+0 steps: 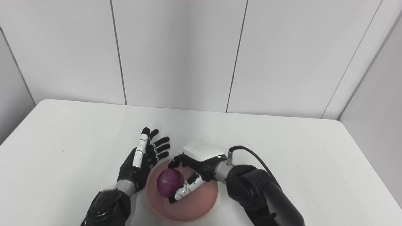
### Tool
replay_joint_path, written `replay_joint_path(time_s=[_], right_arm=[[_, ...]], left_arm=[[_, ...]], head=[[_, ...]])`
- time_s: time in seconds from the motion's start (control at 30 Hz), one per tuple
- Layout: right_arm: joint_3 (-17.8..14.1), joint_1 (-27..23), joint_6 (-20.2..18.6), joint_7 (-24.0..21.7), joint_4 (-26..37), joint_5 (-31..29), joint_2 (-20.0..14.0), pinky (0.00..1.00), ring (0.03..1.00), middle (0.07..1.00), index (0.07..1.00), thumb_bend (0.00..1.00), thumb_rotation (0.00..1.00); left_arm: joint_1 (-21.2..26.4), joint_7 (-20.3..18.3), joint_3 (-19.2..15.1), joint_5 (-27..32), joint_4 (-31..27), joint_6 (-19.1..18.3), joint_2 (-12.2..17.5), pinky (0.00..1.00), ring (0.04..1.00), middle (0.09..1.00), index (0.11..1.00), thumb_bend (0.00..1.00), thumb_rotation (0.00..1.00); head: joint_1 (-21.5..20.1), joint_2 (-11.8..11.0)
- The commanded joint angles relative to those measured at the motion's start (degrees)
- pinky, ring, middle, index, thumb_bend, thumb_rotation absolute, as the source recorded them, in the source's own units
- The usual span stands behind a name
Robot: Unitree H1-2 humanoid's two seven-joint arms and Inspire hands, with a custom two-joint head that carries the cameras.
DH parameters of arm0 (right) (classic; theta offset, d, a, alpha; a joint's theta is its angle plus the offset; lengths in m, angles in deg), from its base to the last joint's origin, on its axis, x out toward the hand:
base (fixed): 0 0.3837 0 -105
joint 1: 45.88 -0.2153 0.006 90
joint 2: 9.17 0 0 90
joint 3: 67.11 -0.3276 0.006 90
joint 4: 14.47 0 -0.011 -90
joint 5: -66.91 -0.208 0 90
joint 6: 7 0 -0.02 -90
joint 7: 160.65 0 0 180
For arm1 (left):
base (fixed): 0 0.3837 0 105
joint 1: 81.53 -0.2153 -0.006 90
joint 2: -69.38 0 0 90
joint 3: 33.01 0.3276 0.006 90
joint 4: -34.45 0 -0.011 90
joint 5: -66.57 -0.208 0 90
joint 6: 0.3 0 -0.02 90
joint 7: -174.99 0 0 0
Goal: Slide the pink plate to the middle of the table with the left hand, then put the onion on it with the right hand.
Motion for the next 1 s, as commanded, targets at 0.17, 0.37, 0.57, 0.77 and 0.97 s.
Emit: replay_joint_path(time_s=[0.17, 0.37, 0.57, 0.77, 0.97], right_arm=[[-3.96, -1.94, 2.19, 2.01, 4.07, -4.36, -0.02, 0.56, 0.686, 0.722, 0.728, 1.0, 0.67], [-9.59, -1.28, 1.31, 4.27, 4.69, -12.27, 1.43, 0.62, 0.737, 0.769, 0.74, 1.0, 0.7], [-17.03, 1.69, 3.12, 11.87, 4.68, -21.43, 5.03, 0.71, 0.805, 0.811, 0.775, 1.0, 0.78], [-23.76, 6.28, -3.45, 16.42, 5.33, -29.29, 10.25, 0.86, 0.923, 0.927, 0.887, 1.0, 0.92], [-28.89, 10.04, -7.21, 20.59, 3.29, -35.29, 13.63, 0.97, 0.988, 0.978, 0.942, 1.0, 1.0]], left_arm=[[-0.54, 0.29, 0.46, -0.82, 1.67, -3.77, 0.79, 0.85, 0.834, 0.827, 0.928, 0.66, 0.96], [-0.56, 0.02, 0.43, -0.04, 1.82, -3.58, 0.87, 0.86, 0.846, 0.831, 0.937, 0.66, 0.96], [-0.58, 0.62, 0.56, -0.68, 2.27, -3.15, 0.88, 0.82, 0.827, 0.822, 0.925, 0.66, 0.97], [-0.81, 0.81, -0.05, -0.08, 1.26, -3.82, 0.5, 0.84, 0.831, 0.827, 0.928, 0.64, 0.95], [-1.04, 1.12, -0.41, -0.25, 0.8, -4.05, 0.43, 0.84, 0.824, 0.818, 0.918, 0.64, 0.94]], head=[[-0.2, 0.05], [-0.38, 0.1], [-0.48, 0.08], [-0.5, 0.27], [-0.72, 0.52]])
